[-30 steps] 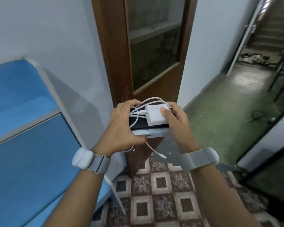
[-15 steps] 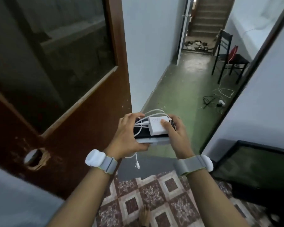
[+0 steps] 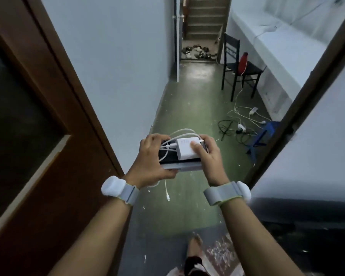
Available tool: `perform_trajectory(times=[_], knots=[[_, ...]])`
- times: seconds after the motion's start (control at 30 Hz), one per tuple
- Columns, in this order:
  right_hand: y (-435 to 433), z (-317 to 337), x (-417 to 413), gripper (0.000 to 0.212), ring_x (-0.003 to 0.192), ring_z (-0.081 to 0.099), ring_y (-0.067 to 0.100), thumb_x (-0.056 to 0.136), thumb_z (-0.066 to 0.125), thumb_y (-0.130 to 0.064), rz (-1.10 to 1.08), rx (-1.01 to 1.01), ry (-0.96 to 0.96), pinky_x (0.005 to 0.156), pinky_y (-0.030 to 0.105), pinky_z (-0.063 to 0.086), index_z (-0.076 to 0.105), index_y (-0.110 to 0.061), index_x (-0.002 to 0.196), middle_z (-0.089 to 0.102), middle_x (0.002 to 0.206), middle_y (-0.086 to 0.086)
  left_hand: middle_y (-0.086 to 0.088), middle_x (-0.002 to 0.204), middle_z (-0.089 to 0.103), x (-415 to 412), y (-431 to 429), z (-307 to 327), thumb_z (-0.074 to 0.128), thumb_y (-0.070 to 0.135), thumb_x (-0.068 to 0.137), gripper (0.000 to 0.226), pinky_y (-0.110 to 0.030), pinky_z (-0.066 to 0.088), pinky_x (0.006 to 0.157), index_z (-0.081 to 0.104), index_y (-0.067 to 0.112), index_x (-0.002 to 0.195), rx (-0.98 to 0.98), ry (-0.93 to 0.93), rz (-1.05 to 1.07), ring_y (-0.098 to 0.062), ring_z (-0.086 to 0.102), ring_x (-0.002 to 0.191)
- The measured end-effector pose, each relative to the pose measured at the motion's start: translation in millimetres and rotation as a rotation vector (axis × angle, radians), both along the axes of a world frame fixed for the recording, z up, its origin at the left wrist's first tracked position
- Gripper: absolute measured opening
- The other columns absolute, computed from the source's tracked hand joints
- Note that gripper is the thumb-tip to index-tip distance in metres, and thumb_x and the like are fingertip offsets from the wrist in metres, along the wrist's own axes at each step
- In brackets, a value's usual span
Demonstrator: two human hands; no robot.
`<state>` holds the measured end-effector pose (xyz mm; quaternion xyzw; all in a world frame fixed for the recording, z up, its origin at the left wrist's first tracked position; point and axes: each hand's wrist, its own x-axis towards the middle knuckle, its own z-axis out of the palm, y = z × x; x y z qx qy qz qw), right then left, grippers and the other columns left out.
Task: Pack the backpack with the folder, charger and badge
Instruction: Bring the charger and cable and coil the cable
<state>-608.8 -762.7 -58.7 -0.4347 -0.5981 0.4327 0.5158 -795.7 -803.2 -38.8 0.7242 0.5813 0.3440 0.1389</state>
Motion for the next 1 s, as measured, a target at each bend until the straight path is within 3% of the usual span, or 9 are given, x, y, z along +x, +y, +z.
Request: perform_trajectory(times=[0.2,0.33,0.5,0.8,1.0], knots=[[173,2,12,0.037,0.095,0.057,0.007,0.076,0.058,-0.054,-0.043,0.036,0.011,0.084,0.023,0.044,0.064,-0.025,0.099,0.060,0.110,0.004,0.006,0.120,0.045,10,177,1,0.086,0.030,0.052,0.080,-0.026,0.040,0.091,0.049,0.026,0.122,0.061,-0.025,-0.042,-0.019,0.042,0.110],[288,20,22,0.028,0.098,0.057,0.010,0.076,0.058,-0.053,-0.078,0.074,0.022,0.086,0.025,0.045,0.061,-0.034,0.096,0.059,0.111,0.005,0.004,0.120,0.046,22,295,18,0.085,0.033,0.053,0.078,-0.026,0.040,0.090,0.050,0.024,0.122,0.103,-0.027,-0.067,-0.019,0.042,0.110],[415,33,39,0.026,0.102,0.058,0.013,0.076,0.058,-0.052,-0.144,0.085,0.025,0.090,0.027,0.046,0.061,-0.036,0.096,0.060,0.114,0.004,0.002,0.119,0.049,37,430,31,0.083,0.037,0.052,0.078,-0.038,0.045,0.094,0.052,0.022,0.122,0.140,-0.015,-0.095,-0.020,0.045,0.107],[618,31,98,0.023,0.099,0.058,0.015,0.077,0.059,-0.050,-0.343,0.089,0.031,0.090,0.040,0.048,0.062,-0.038,0.096,0.060,0.113,0.007,-0.002,0.117,0.051,94,675,29,0.080,0.037,0.051,0.075,-0.028,0.039,0.093,0.055,0.017,0.119,0.174,0.011,-0.327,-0.022,0.045,0.107],[728,46,166,0.034,0.101,0.058,0.021,0.075,0.058,-0.052,-0.548,0.060,0.046,0.084,0.033,0.048,0.063,-0.031,0.101,0.061,0.113,0.007,-0.001,0.120,0.046,171,823,49,0.079,0.036,0.050,0.077,-0.012,0.030,0.095,0.052,0.020,0.120,0.124,-0.015,-0.535,-0.021,0.041,0.112]])
